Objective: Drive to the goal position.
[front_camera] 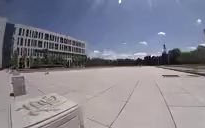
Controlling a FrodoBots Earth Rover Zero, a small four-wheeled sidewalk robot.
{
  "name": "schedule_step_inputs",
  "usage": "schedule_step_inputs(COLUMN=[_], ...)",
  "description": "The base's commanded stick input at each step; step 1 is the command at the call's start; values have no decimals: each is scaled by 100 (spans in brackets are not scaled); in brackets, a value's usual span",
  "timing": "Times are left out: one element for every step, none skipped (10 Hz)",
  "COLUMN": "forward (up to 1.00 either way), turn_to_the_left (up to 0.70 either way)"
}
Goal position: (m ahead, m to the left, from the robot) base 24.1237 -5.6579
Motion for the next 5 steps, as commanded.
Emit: schedule_step_inputs(forward=[6, 6, 6, 6, 6], turn_to_the_left=[0, 0, 0, 0, 0])
